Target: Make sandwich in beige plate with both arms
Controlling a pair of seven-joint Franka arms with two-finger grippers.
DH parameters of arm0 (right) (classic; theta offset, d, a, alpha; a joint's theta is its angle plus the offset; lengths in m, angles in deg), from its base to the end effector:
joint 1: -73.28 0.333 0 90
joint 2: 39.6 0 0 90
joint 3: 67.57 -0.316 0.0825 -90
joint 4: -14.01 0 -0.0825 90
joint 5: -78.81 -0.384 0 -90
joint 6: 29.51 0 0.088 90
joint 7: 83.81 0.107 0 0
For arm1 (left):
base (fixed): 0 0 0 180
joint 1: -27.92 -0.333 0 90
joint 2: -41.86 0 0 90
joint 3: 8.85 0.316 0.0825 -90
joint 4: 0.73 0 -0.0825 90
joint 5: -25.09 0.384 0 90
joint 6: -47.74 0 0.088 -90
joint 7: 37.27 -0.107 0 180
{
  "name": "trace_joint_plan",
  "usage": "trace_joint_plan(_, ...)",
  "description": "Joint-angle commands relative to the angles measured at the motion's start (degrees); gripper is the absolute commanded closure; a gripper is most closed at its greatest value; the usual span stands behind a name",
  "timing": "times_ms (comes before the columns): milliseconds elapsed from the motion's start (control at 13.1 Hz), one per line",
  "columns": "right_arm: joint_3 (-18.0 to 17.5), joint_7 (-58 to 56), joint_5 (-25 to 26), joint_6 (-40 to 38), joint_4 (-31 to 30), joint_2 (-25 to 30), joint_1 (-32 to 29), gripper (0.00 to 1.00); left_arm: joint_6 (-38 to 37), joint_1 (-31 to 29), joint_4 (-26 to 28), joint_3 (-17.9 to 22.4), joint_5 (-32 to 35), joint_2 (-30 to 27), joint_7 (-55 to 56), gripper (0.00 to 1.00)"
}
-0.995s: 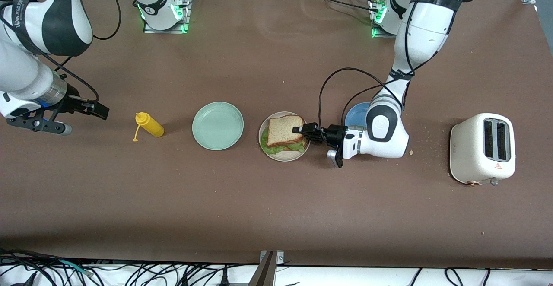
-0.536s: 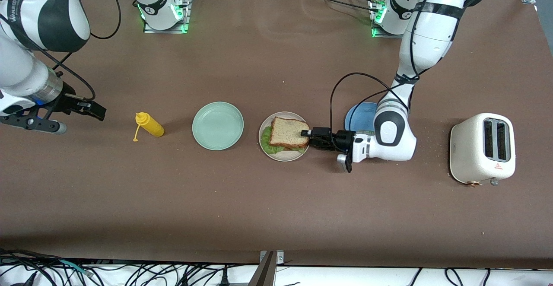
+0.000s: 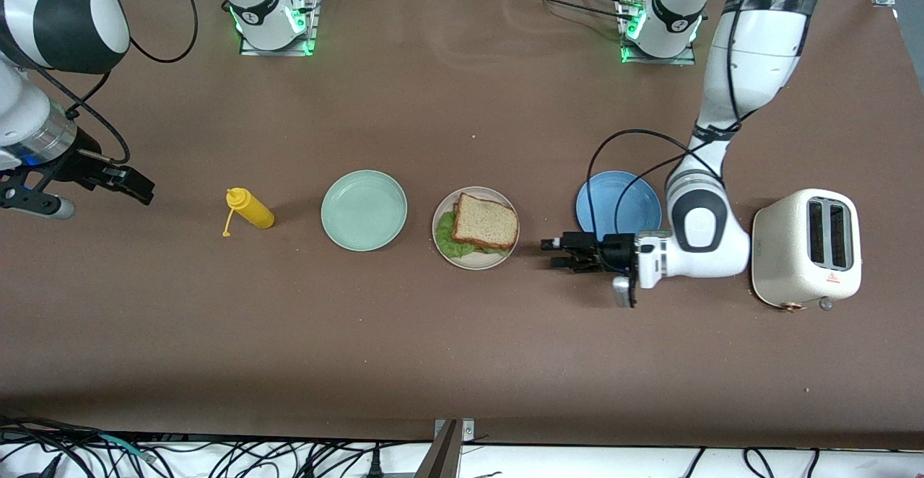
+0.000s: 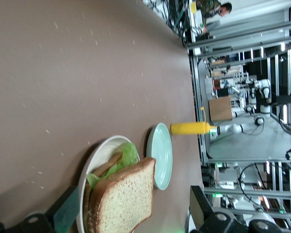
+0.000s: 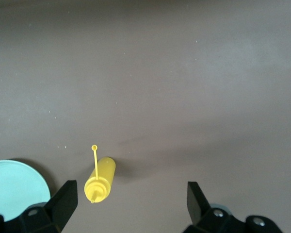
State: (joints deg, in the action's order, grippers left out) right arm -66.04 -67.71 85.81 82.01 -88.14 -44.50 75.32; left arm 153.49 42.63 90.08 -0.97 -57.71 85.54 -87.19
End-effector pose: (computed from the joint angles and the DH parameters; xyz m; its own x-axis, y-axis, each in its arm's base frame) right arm 0.5968 -0.0024 0.5078 0.9690 -0.2233 0.1052 -0.2332 -0.9679 0.0933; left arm 0.6656 -0.1727 0.2039 0.9868 -0.0903 0.1343 -0.1579 -0.3553 0.9213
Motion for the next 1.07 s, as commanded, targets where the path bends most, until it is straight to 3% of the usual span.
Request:
trace_joint_plan(0, 0.31, 1.39, 0.3, 0.54, 0.28, -0.02, 0.07, 0.0, -0.19, -0.2, 0.24, 2.84, 5.35, -2.99, 2.36, 0.0)
trace_joint_plan(306, 0.58, 1.39, 0.39, 0.45, 0.28, -0.2, 0.07, 0.0, -0.28, -0.38, -0.29, 7.06, 22.12, -6.23, 9.12, 0.0)
trace_joint_plan(995, 0.49, 1.39, -0.31, 1.16, 0.19, -0.64, 0.07, 0.0, -4.3, -3.45, -0.2, 7.42, 60.89, -17.04, 22.57, 0.0)
